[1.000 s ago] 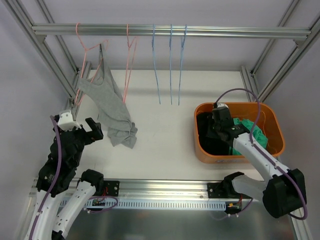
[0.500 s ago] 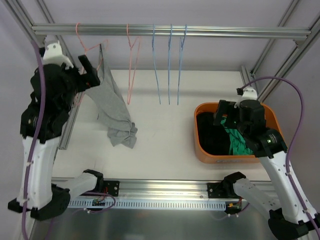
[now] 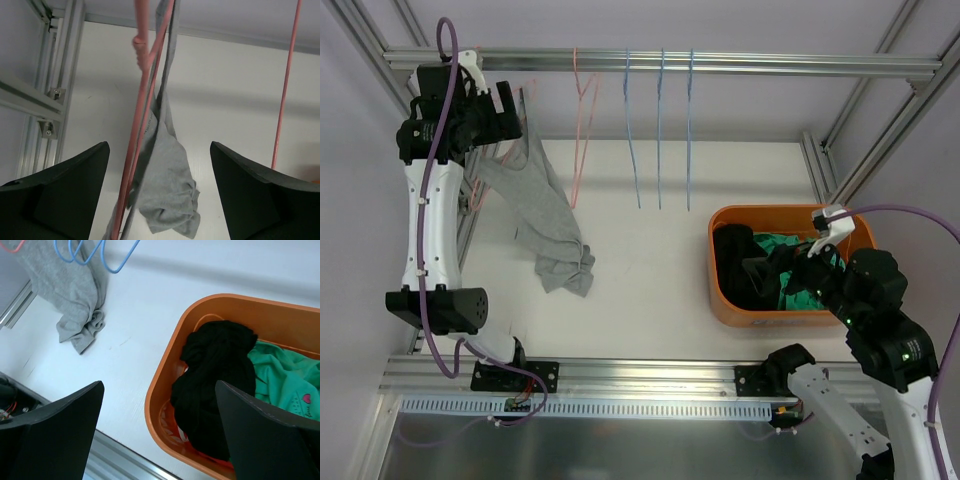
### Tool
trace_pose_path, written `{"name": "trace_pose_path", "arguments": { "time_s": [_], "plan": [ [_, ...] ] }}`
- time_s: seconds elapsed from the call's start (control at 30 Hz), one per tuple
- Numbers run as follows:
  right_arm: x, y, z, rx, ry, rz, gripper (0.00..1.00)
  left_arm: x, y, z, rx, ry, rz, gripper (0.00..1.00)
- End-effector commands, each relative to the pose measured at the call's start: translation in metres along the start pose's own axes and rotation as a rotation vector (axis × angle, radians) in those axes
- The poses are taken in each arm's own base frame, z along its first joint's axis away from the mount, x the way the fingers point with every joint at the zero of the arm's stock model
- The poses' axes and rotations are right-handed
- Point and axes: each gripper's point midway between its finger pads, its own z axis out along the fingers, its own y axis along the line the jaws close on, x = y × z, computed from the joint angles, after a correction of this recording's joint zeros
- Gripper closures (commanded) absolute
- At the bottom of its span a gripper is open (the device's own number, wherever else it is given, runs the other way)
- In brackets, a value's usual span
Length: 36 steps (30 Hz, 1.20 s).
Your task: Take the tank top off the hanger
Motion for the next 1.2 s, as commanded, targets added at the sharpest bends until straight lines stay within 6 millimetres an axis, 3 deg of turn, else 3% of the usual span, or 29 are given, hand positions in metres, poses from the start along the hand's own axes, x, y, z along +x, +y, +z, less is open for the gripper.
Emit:
{"name": "trace_pose_path", "arguments": {
  "time_s": [0.0,0.2,0.3,0.43,0.6,0.83,0.87,0.93,1.17],
  "plan": [
    [0.009,0.015,0.001,-0.103,0.031,-0.032,0.00,-0.010,-0.019,-0.015,0.123,-0.025,0.061,0.18],
    [0.012,0.026,0.008,-0.176,0.013,-0.028,0.00,-0.012,-0.008,-0.002,0.070,-0.022,0.110,0.73],
    [0.011,0.031,0.009,-0.203,0.002,-0.024,0.00,-0.012,-0.006,0.002,0.059,-0.020,0.106,0.88],
    [0.011,0.033,0.008,-0.215,0.003,-0.025,0.01,-0.015,-0.002,0.009,0.034,-0.019,0.103,1.00],
    [0.009,0.034,0.005,-0.218,-0.009,-0.027,0.01,-0.020,-0.005,0.004,0.046,-0.037,0.085,1.00],
    [0.002,0.041,0.003,-0.252,-0.033,-0.028,0.01,-0.056,-0.014,-0.058,0.070,-0.233,0.047,1.00],
    [0.001,0.042,0.004,-0.257,-0.036,-0.028,0.00,-0.052,-0.014,-0.055,0.073,-0.237,0.047,1.00],
    [0.002,0.043,0.003,-0.267,-0.037,-0.024,0.01,-0.066,-0.017,-0.066,0.082,-0.312,0.046,1.00],
    [0.002,0.046,0.001,-0.281,-0.046,-0.025,0.00,-0.059,-0.022,-0.078,0.117,-0.318,0.051,1.00]
  ]
}}
